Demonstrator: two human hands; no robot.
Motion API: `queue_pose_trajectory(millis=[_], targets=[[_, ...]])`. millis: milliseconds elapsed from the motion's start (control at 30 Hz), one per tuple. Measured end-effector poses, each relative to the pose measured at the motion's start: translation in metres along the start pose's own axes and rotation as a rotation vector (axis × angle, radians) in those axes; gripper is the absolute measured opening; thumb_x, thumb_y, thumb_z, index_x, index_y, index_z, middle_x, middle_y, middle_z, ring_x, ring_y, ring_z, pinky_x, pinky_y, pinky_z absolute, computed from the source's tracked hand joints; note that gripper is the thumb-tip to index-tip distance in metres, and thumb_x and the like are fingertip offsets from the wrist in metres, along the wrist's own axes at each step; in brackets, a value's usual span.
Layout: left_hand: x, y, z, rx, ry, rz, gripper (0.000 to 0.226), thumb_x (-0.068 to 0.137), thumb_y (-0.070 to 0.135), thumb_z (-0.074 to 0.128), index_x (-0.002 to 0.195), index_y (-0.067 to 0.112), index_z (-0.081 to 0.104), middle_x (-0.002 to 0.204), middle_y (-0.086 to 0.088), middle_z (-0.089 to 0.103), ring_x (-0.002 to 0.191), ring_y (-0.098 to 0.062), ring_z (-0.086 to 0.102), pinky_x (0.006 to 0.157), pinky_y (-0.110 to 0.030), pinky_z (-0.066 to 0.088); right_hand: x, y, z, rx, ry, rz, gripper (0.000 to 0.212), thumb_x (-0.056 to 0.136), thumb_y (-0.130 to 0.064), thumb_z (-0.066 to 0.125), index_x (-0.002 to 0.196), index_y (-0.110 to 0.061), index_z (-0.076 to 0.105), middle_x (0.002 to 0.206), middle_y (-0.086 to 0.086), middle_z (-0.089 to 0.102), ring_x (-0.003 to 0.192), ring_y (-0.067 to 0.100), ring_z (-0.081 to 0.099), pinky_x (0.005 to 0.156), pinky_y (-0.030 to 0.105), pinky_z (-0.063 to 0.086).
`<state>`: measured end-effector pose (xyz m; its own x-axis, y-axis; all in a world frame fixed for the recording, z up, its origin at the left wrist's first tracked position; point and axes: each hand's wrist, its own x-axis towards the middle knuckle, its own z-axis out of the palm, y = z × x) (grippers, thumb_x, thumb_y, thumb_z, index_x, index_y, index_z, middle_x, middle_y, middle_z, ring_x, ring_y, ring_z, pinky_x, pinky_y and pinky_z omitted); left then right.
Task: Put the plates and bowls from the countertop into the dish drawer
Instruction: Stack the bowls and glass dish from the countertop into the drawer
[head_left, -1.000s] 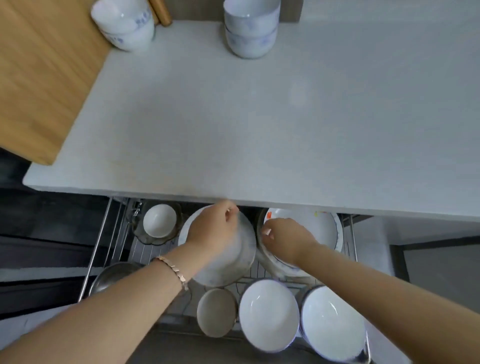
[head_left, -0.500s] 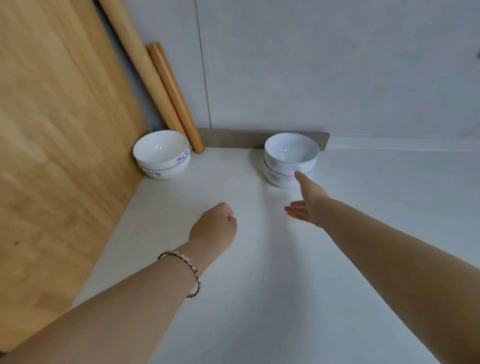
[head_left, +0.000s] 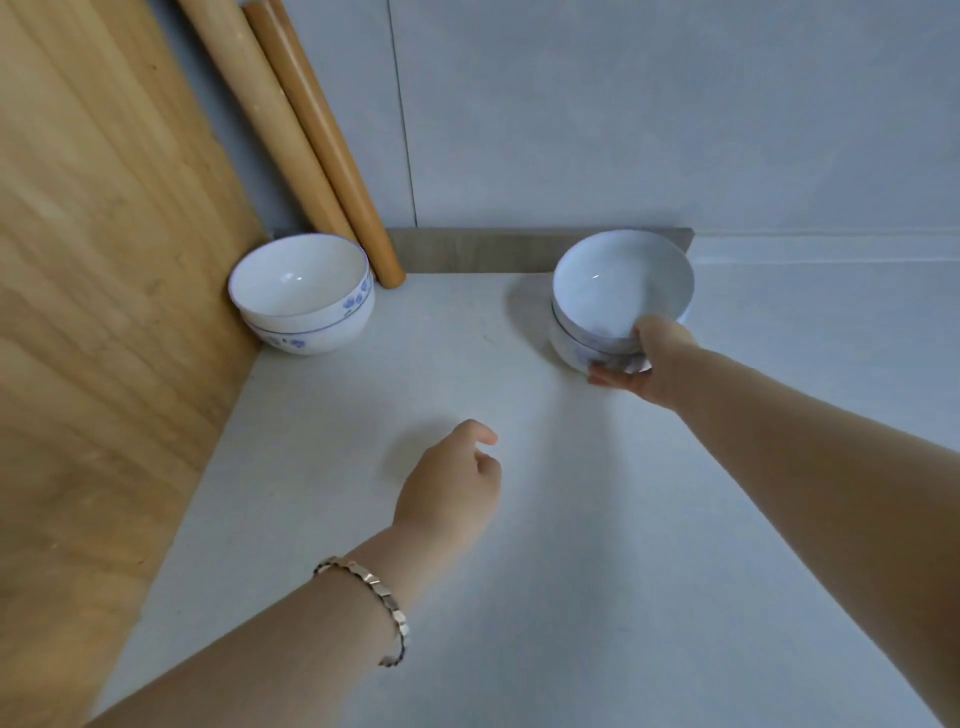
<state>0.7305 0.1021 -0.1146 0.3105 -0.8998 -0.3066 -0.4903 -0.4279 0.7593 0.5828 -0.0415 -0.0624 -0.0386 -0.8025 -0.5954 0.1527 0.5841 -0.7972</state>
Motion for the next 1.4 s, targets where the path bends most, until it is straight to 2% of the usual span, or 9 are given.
queue_pose_trajectory(millis=[200, 400, 600, 833, 933, 1100, 1200, 1300, 1400], targets=[[-0.037, 0.018, -0.004, -0.36, -0.019, -0.148, 0.039, 0.094, 0.015, 0.045, 0.133, 0.015, 0.043, 0.105, -0.005, 0.054, 0.063, -0.015, 0.062, 0.041, -0.02, 0.044, -0.066, 0.033, -0.048, -0.099, -0.013, 0.098, 0.033, 0.087, 0.005, 0.029, 0.118, -0.004, 0.038, 0.112, 0.019, 0.039, 0.103, 0.051, 0.055, 0.082, 0.052, 0.051], [-0.133, 0.04, 0.004, -0.561, -0.334, -0.334, 0.069, 0.088, 0.05, 0.051, 0.147, 0.032, 0.02, 0.143, -0.002, 0.042, 0.09, -0.03, 0.064, 0.054, -0.034, 0.058, -0.162, 0.091, -0.118, -0.27, -0.191, 0.206, 0.027, 0.088, 0.002, 0.035, 0.111, -0.006, 0.047, 0.085, 0.013, 0.058, 0.071, 0.029, 0.061, 0.063, 0.042, 0.06], [-0.253, 0.017, 0.041, -0.452, -0.314, -0.393, 0.052, 0.085, -0.005, 0.041, 0.13, 0.021, 0.038, 0.096, -0.007, 0.06, 0.058, -0.025, 0.064, 0.06, -0.04, 0.058, -0.262, 0.143, -0.191, -0.381, -0.462, 0.186, 0.055, 0.066, -0.004, 0.05, 0.115, -0.03, 0.05, 0.109, 0.003, 0.062, 0.08, 0.02, 0.068, 0.067, 0.036, 0.061], [-0.365, -0.026, 0.068, -0.437, -0.285, -0.478, 0.067, 0.083, -0.011, 0.035, 0.133, 0.033, 0.034, 0.123, -0.003, 0.049, 0.103, -0.025, 0.053, 0.051, -0.03, 0.058, -0.313, 0.203, -0.224, -0.524, -0.432, 0.382, 0.03, 0.085, -0.011, 0.05, 0.115, -0.014, 0.054, 0.101, 0.011, 0.06, 0.084, 0.031, 0.064, 0.067, 0.042, 0.061], [-0.389, -0.049, 0.069, -0.382, -0.342, -0.454, 0.069, 0.084, -0.01, 0.035, 0.133, 0.037, 0.033, 0.12, -0.001, 0.049, 0.098, -0.018, 0.054, 0.057, -0.031, 0.057, -0.325, 0.237, -0.216, -0.758, -0.403, 0.36, 0.042, 0.086, -0.028, 0.051, 0.127, -0.022, 0.048, 0.12, 0.01, 0.06, 0.108, 0.036, 0.059, 0.094, 0.054, 0.05], [-0.39, -0.106, 0.053, -0.37, -0.376, -0.487, 0.075, 0.085, -0.007, 0.041, 0.139, 0.042, 0.027, 0.102, 0.009, 0.051, 0.084, -0.009, 0.053, 0.067, -0.039, 0.058, -0.333, 0.285, -0.185, -0.905, -0.381, 0.259, 0.042, 0.093, -0.01, 0.041, 0.133, -0.022, 0.046, 0.106, 0.003, 0.054, 0.099, 0.025, 0.052, 0.084, 0.036, 0.046], [-0.374, -0.15, 0.031, -0.41, -0.514, -0.524, 0.068, 0.091, 0.015, 0.056, 0.145, 0.039, 0.023, 0.13, 0.0, 0.051, 0.109, -0.023, 0.057, 0.079, -0.04, 0.057, -0.328, 0.31, -0.16, -0.925, -0.361, 0.263, 0.048, 0.091, -0.003, 0.038, 0.134, -0.02, 0.046, 0.109, 0.006, 0.055, 0.098, 0.023, 0.049, 0.083, 0.034, 0.043], [-0.352, -0.196, 0.006, -0.372, -0.493, -0.513, 0.056, 0.094, 0.051, 0.036, 0.145, 0.029, 0.031, 0.148, -0.005, 0.041, 0.136, -0.025, 0.042, 0.111, -0.038, 0.036, -0.321, 0.33, -0.142, -0.92, -0.318, 0.278, 0.045, 0.091, -0.002, 0.04, 0.131, -0.02, 0.047, 0.095, -0.003, 0.055, 0.091, 0.019, 0.049, 0.08, 0.033, 0.041], [-0.324, -0.248, -0.005, 0.135, -0.425, -0.394, 0.053, 0.098, 0.036, 0.04, 0.146, 0.016, 0.032, 0.152, -0.004, 0.035, 0.141, -0.021, 0.035, 0.114, -0.028, 0.029, -0.313, 0.35, -0.132, -0.923, -0.257, 0.304, 0.047, 0.089, 0.001, 0.04, 0.132, -0.017, 0.047, 0.091, -0.002, 0.055, 0.09, 0.021, 0.05, 0.072, 0.031, 0.044]])
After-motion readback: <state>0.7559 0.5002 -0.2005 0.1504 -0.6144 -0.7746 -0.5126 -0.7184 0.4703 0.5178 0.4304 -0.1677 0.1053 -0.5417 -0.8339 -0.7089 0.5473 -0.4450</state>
